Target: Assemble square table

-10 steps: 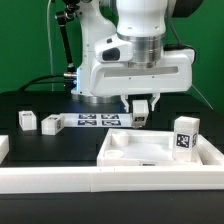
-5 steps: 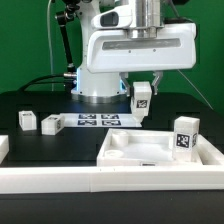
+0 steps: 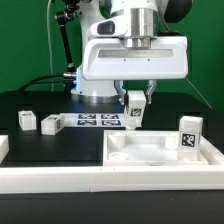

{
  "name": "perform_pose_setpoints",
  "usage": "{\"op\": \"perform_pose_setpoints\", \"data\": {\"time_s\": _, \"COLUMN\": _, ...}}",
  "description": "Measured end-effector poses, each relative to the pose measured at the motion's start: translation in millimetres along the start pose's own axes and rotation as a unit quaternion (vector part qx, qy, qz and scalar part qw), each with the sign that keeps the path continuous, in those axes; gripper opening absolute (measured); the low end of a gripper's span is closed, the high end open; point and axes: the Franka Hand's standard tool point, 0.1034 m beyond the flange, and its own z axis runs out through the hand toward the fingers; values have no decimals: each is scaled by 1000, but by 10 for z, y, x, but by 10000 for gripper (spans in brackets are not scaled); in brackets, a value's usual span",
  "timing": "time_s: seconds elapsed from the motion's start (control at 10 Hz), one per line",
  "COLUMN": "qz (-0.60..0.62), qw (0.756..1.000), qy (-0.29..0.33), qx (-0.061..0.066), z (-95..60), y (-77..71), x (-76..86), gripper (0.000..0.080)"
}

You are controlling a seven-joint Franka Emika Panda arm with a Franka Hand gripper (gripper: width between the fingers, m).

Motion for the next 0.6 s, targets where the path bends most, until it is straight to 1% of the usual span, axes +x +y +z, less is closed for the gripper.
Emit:
{"op": "perform_pose_setpoints", "data": {"time_s": 0.1, "qz": -1, "qw": 1000, "qy": -4, "qx": 4, "z": -77, "y": 3, "x": 133, "gripper": 290}}
{"op": "perform_pose_setpoints", "data": {"time_s": 0.2, "qz": 1, "qw": 1000, "qy": 5, "qx": 2, "z": -73, "y": 12, "x": 161, "gripper": 290}}
{"op": "perform_pose_setpoints", "data": {"time_s": 0.3, "qz": 1, "qw": 1000, "qy": 10, "qx": 0, "z": -57, "y": 20, "x": 137, "gripper": 290}}
{"op": "perform_pose_setpoints", "data": {"time_s": 0.4, "qz": 1, "qw": 1000, "qy": 9, "qx": 0, "z": -55, "y": 18, "x": 139, "gripper": 290}}
{"op": "perform_pose_setpoints", "data": {"time_s": 0.5, "qz": 1, "qw": 1000, "qy": 19, "qx": -3, "z": -63, "y": 30, "x": 170, "gripper": 290}}
{"op": "perform_pose_setpoints", "data": {"time_s": 0.6, "qz": -3, "qw": 998, "qy": 56, "qx": -12, "z": -130, "y": 69, "x": 272, "gripper": 290}}
